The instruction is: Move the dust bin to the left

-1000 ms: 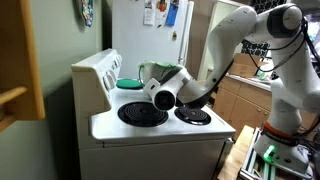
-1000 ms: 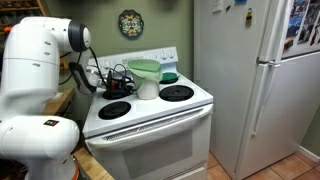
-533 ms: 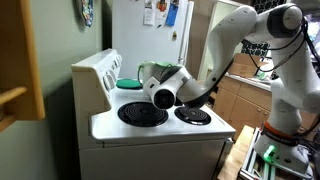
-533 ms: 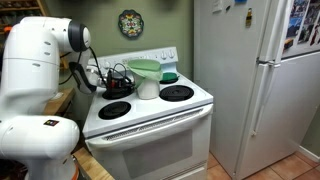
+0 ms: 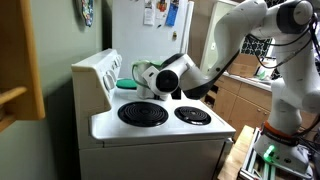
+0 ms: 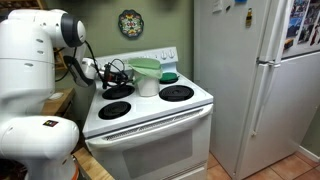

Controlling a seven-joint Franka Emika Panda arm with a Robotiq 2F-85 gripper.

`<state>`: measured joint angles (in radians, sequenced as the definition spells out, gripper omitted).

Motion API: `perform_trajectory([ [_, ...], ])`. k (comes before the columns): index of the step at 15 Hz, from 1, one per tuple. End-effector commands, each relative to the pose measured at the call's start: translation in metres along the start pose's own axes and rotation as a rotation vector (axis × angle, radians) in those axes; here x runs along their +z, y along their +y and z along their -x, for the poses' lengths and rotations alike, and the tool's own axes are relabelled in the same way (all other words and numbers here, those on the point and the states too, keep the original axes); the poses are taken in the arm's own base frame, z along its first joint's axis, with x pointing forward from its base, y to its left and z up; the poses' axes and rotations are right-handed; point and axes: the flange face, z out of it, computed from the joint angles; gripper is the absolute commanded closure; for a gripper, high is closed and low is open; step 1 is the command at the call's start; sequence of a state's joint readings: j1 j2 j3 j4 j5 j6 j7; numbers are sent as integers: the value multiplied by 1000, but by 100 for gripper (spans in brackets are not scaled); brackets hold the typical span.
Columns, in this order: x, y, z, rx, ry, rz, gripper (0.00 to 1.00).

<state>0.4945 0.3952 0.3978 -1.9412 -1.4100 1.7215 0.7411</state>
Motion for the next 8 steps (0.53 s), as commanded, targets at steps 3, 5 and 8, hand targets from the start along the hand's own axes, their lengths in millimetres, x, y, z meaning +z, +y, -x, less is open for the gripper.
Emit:
perform_trajectory([
  [3,-14,53,11,81,41,-173,95],
  [5,-16,73,12,130,71,-241,95],
  [8,-15,74,-3,136,73,-224,93],
])
